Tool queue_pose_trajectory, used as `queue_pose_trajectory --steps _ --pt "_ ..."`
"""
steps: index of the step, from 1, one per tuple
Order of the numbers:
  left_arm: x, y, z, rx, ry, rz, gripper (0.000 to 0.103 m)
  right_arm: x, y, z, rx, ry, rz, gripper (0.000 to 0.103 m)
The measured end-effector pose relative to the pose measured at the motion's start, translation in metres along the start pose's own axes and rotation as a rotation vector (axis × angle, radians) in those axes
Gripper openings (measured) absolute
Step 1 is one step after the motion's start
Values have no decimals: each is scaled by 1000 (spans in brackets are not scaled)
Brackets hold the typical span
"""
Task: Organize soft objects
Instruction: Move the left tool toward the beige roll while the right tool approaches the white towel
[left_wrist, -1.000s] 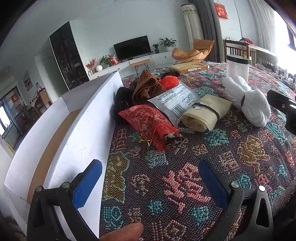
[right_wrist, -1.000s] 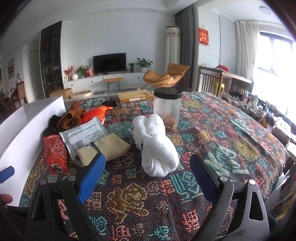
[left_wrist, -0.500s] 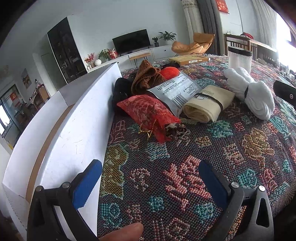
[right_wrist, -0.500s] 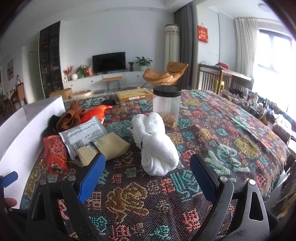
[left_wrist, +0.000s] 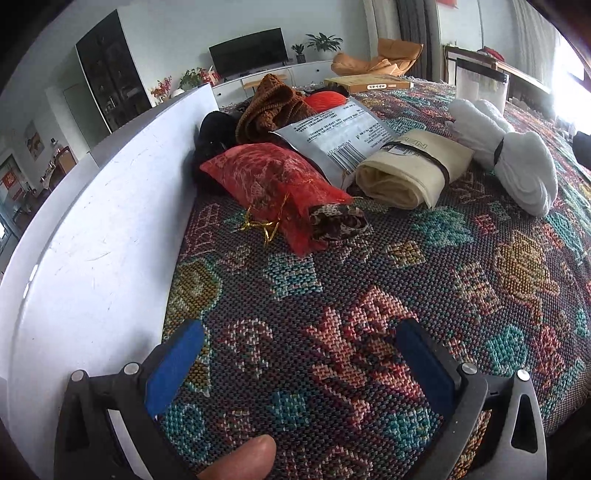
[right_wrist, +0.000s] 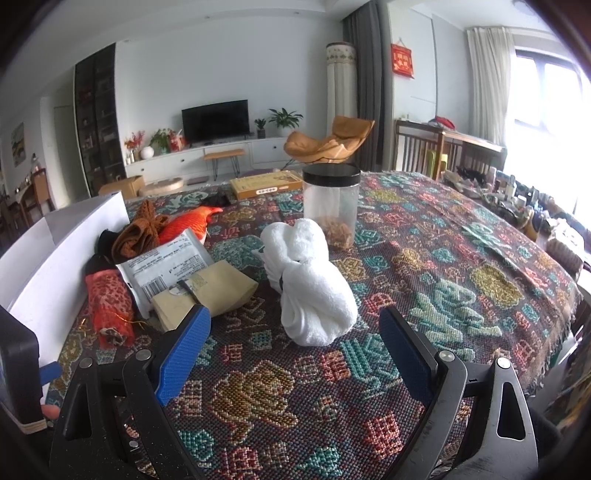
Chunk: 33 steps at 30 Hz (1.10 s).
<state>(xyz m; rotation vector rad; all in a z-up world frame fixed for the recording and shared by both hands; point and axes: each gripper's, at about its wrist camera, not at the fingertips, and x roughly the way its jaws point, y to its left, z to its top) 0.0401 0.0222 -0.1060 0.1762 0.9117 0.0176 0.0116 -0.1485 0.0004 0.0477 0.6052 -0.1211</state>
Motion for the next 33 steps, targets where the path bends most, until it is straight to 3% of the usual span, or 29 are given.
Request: queue_pose_trajectory --steps 8,14,20,33 --pt "30 -2 39 8 11 -10 103 4 -5 0 25 20 21 94" --pt "51 8 61 -50 31 -79 103 14 -14 -1 74 69 24 94" --pt "65 15 70 -89 36 -134 103 20 -21 -2 109 96 31 94" --pt "65 15 69 -97 31 -135 103 27 -18 -3 108 133 29 94"
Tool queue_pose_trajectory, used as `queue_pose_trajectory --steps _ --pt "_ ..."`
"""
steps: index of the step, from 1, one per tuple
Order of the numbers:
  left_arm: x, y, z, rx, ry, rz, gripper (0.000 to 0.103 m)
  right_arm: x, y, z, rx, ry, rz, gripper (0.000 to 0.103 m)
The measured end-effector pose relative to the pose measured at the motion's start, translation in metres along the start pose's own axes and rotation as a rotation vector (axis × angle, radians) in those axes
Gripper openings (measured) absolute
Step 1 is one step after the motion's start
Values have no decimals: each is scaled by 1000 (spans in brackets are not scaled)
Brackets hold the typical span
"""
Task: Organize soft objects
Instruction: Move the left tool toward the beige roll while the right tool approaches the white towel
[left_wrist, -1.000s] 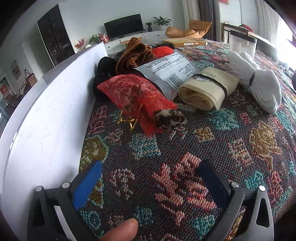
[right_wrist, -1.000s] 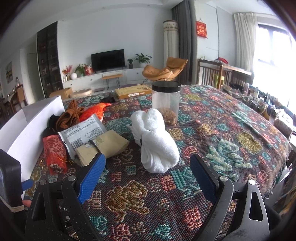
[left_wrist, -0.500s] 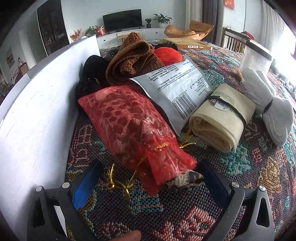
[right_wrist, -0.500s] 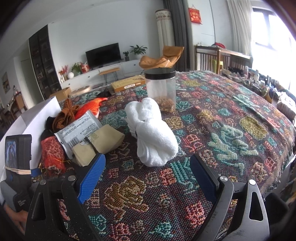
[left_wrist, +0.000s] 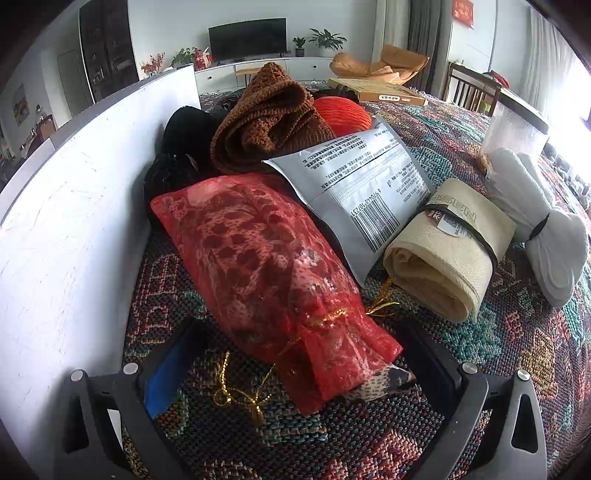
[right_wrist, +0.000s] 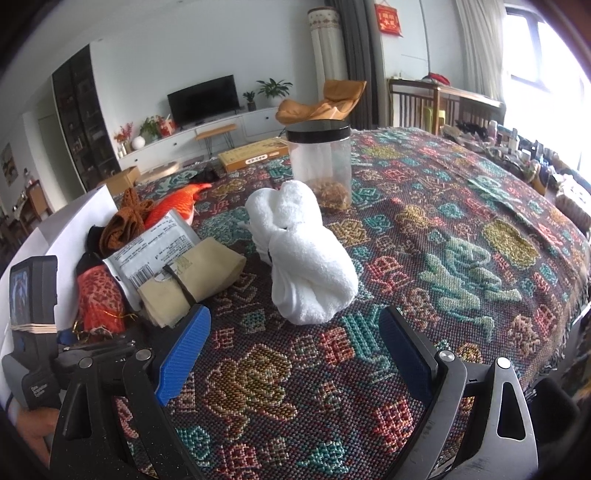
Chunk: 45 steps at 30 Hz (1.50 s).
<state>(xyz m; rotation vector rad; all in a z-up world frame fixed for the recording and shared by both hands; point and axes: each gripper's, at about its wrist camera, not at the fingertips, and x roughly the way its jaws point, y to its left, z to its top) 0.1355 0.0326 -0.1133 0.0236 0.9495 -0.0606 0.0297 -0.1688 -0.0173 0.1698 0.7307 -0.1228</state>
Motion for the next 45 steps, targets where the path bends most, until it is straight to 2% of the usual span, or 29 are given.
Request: queue_pose_trajectory --steps 17,45 --pt "0 0 0 -1 2 -2 103 10 -16 0 95 50 12 94" --pt "0 0 0 -2 2 -3 103 16 -10 -3 67 77 -30 94"
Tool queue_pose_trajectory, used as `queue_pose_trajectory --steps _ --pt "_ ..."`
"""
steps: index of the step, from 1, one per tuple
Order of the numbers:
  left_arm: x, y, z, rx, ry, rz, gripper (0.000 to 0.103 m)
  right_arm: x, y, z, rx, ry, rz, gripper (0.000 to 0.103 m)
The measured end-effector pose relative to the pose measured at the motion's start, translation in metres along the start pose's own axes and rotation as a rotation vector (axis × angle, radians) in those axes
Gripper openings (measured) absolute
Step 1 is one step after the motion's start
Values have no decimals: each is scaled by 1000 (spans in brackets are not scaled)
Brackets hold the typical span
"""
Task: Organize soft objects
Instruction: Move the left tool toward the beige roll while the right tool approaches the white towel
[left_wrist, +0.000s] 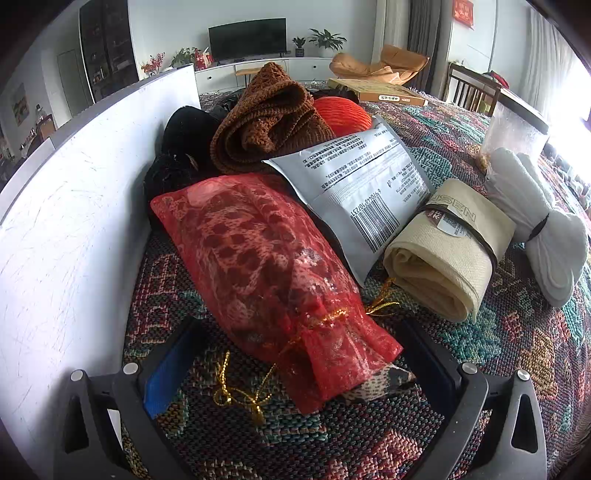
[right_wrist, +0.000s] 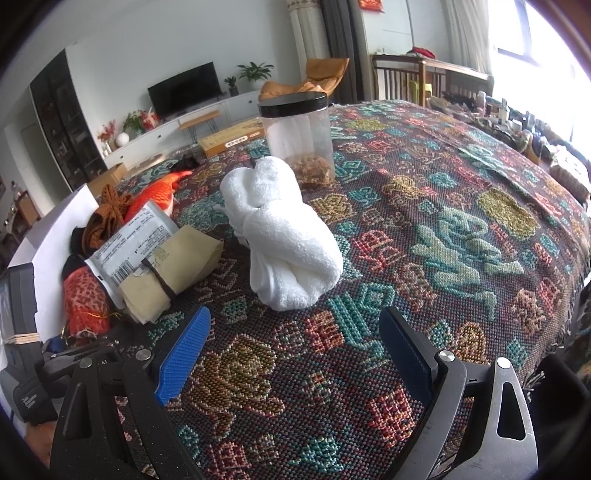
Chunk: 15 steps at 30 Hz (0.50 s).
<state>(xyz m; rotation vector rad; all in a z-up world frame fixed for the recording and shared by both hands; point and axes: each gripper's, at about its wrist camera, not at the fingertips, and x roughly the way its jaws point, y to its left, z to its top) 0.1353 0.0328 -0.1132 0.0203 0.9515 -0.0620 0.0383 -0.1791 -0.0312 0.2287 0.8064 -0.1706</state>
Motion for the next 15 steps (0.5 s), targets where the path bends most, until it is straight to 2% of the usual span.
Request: queue_pose_trajectory --steps 15 --pt "0 0 0 0 0 0 103 6 7 -1 -40 18 -29 94"
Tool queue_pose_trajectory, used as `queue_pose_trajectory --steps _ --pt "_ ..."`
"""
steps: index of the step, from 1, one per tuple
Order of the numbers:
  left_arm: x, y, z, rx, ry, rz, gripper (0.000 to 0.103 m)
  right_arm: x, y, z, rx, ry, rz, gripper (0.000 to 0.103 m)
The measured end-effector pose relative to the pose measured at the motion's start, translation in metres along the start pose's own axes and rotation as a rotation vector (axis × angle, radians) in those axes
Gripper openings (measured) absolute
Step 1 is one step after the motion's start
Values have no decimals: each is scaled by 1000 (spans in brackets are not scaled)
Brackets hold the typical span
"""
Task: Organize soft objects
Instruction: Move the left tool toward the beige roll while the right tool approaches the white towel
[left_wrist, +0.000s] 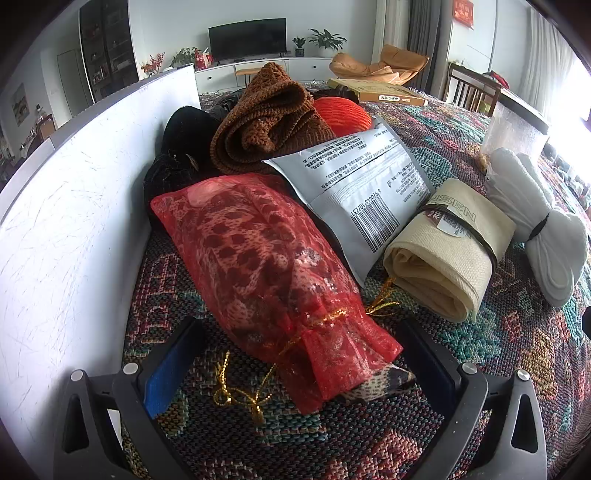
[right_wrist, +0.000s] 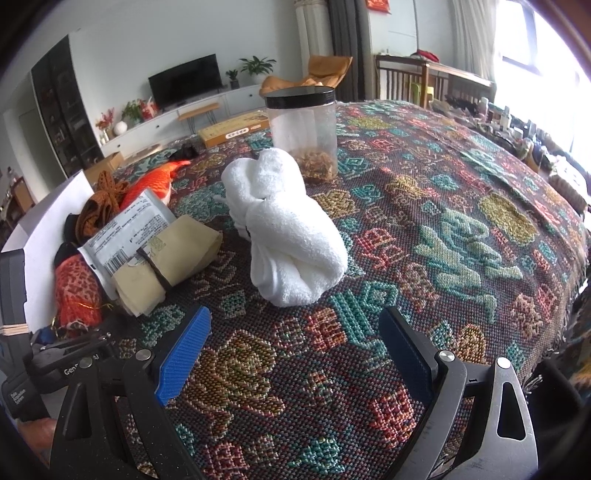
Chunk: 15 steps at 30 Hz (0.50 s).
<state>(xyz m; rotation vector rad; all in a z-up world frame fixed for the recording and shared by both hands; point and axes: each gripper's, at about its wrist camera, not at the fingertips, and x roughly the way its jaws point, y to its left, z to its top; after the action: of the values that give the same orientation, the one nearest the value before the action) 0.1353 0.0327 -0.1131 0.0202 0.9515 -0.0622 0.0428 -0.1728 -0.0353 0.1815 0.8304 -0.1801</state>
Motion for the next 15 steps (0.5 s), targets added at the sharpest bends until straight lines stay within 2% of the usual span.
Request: queue_pose_trajectory --steps 15 --pt "0 0 0 0 0 0 103 2 4 0 -22 7 -12 94"
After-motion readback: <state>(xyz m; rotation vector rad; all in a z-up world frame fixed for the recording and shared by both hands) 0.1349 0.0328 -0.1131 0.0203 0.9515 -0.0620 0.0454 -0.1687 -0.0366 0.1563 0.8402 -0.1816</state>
